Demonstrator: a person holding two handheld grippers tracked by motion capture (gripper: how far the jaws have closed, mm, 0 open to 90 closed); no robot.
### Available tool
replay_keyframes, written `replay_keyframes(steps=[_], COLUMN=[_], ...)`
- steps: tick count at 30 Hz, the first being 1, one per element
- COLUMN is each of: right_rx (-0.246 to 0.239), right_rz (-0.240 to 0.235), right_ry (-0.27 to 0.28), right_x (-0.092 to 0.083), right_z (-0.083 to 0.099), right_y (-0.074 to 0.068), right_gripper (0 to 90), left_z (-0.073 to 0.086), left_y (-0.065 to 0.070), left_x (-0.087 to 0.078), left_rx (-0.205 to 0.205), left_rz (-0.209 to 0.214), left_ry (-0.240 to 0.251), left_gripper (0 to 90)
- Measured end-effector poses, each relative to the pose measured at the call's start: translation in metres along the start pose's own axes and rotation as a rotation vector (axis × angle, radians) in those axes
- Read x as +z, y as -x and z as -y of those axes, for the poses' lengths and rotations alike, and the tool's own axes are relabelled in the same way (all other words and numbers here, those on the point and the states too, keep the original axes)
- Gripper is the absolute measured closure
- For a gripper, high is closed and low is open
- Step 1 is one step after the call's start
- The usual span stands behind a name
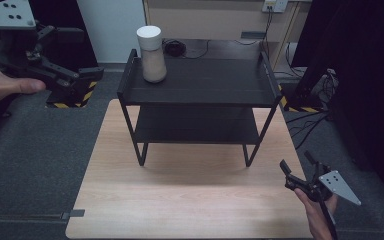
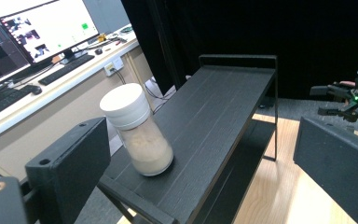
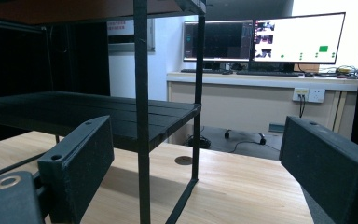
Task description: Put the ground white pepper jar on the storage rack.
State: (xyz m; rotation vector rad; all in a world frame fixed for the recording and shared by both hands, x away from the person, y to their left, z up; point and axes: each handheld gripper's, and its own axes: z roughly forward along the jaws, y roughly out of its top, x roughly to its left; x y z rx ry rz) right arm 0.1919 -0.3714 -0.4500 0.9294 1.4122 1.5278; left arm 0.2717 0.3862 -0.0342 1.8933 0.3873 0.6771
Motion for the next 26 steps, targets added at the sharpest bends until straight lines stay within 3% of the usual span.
replay_keyframes(steps=[26], right_rx=[0.000], right_rz=[0.003], right_ry=[-0.001], right_x=[-0.0009], right_z=[0.0001], right_y=[0.0004], right_gripper=[9.8], left_z=[-0.0014], left_y=[-0.0036], left_x=[0.0096], left_rx=[0.007], left_rz=[0.021], left_ry=[0.005], left_gripper=[3.8])
